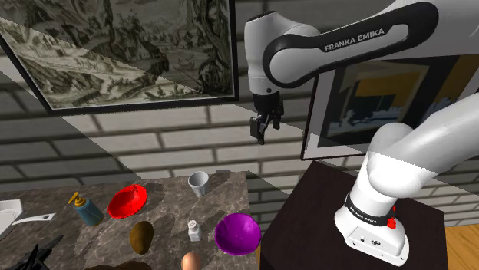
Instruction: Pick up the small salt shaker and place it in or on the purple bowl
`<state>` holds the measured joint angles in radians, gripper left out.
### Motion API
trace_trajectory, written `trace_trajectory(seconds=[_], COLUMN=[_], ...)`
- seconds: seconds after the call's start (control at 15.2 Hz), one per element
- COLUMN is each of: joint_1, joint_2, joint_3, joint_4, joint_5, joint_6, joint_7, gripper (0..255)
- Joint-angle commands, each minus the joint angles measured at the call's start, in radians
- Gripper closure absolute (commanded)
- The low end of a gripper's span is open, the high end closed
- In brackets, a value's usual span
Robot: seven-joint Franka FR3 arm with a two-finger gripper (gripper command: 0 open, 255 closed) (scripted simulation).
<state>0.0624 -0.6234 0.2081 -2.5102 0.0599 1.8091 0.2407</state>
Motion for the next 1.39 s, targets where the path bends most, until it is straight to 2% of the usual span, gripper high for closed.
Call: trace_trajectory(seconds=[0.0, 0.33, 0.66, 0.99, 1.32], joint_1=[0.006, 0.022, 0.028, 0.034, 0.066], joint_2=[0.06, 0.21, 0.387, 0.583, 0.789], joint_3=[0.027, 0.097, 0.163, 0.216, 0.231], joint_4=[-0.009, -0.004, 0.036, 0.11, 0.218], joint_5=[0.014, 0.036, 0.02, -0.048, -0.162], joint_6=[0.075, 0.233, 0.381, 0.507, 0.598], joint_7=[0.028, 0.104, 0.192, 0.302, 0.431], gripper=[0, 0, 0, 0, 0])
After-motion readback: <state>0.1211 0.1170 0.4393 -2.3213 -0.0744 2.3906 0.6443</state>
